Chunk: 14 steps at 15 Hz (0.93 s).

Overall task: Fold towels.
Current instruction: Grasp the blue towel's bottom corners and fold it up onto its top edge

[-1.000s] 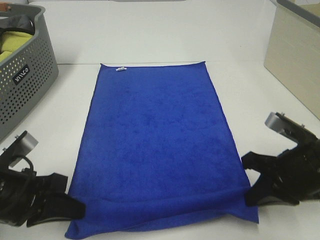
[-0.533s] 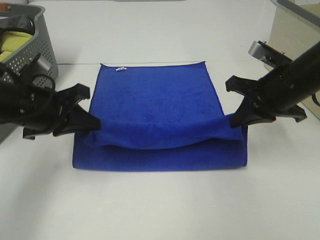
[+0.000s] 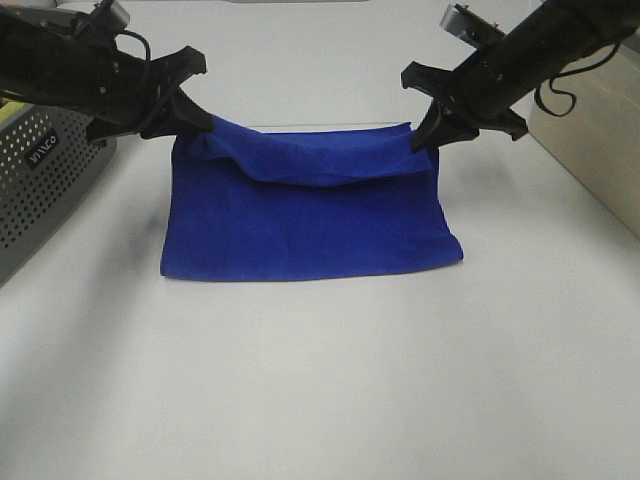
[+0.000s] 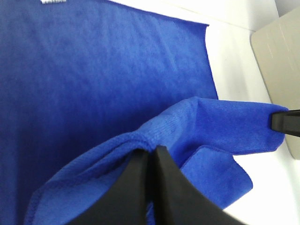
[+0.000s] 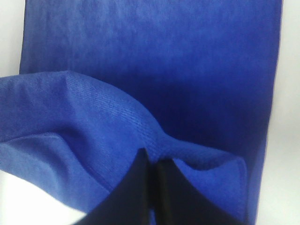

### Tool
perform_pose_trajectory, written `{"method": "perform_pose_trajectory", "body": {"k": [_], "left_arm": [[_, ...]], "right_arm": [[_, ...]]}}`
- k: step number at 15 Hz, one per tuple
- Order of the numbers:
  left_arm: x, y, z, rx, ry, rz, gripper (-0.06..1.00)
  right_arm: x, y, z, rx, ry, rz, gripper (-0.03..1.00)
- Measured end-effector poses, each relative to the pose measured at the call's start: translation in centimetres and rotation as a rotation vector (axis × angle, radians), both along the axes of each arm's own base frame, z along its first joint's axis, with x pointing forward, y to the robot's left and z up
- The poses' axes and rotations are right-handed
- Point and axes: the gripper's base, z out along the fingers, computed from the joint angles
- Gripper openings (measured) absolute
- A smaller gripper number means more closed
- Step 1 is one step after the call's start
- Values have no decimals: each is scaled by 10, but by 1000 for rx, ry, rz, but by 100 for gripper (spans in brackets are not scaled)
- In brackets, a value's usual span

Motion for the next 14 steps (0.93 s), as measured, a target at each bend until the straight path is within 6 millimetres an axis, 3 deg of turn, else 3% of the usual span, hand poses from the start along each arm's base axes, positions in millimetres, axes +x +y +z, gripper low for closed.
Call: {"method": "perform_pose_trajectory", "body": {"k": [5,8,11,12,13,14], "left_arm": [[55,0,-17,52,-105,76,1],[79,3,-33,111,-164,125,1],[92,3,-53,140,-176,131,2],[94,3,-57,149,-176,124,6],[94,3,-62,153,-169,121,17],[94,3,-63,157,-168,119,34]], "right_arm": [[66,5,-2,-32,-123,-6,0],[90,7,-20,-33,-172,-15,0],[98,6,-47,-57,-180,-34,0],[99,5,-53,-60,-178,-38,0],[100,5,-54,-62,-184,-42,3],[100,5,-54,-62,-188,-45,14]]}}
